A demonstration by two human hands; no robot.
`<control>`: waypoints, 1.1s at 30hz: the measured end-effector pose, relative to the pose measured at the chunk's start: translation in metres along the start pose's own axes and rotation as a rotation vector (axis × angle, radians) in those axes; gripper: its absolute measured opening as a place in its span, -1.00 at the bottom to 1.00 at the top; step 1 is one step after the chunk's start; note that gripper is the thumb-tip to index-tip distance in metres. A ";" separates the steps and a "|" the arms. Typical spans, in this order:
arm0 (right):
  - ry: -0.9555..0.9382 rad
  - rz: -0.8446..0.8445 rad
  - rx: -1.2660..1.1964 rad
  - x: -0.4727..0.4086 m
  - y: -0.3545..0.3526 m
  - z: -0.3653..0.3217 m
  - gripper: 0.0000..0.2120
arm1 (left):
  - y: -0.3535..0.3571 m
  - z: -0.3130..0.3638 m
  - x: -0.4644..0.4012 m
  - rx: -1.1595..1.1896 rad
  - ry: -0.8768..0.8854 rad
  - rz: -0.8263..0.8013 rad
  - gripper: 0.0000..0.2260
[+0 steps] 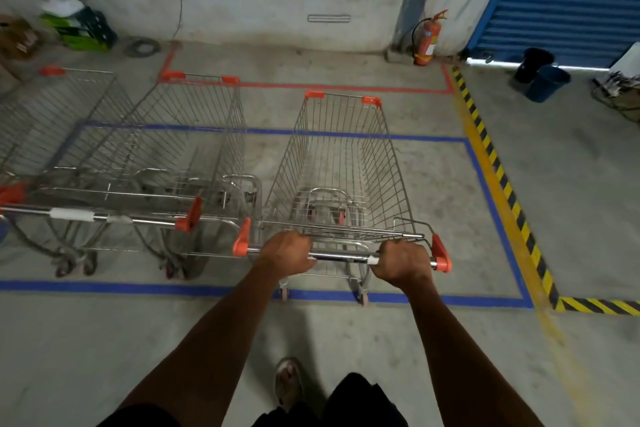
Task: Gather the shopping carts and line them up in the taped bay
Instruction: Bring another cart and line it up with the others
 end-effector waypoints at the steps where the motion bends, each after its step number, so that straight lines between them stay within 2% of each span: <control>1: -0.006 0.003 -0.001 -0.006 -0.002 0.000 -0.74 | -0.001 -0.002 -0.005 -0.004 0.001 -0.003 -0.66; 14: -0.095 -0.012 0.009 -0.065 -0.015 -0.008 -0.70 | -0.012 -0.027 -0.037 0.003 -0.038 -0.030 -0.67; 23: -0.089 0.020 -0.004 -0.076 -0.010 -0.022 -0.67 | -0.015 -0.049 -0.039 0.012 -0.015 -0.016 -0.69; 33: -0.052 0.037 -0.026 -0.091 -0.009 -0.044 -0.72 | -0.012 -0.078 -0.050 0.018 0.007 -0.017 -0.68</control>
Point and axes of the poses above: each hand's wrist, its own x-axis away from the middle knuckle, its own y-axis out of the palm, z = x × y, the point moved 8 cm from there along -x, towards the middle knuckle, and after that the axes turned 14 degrees about -x, right-handed, at the moved point
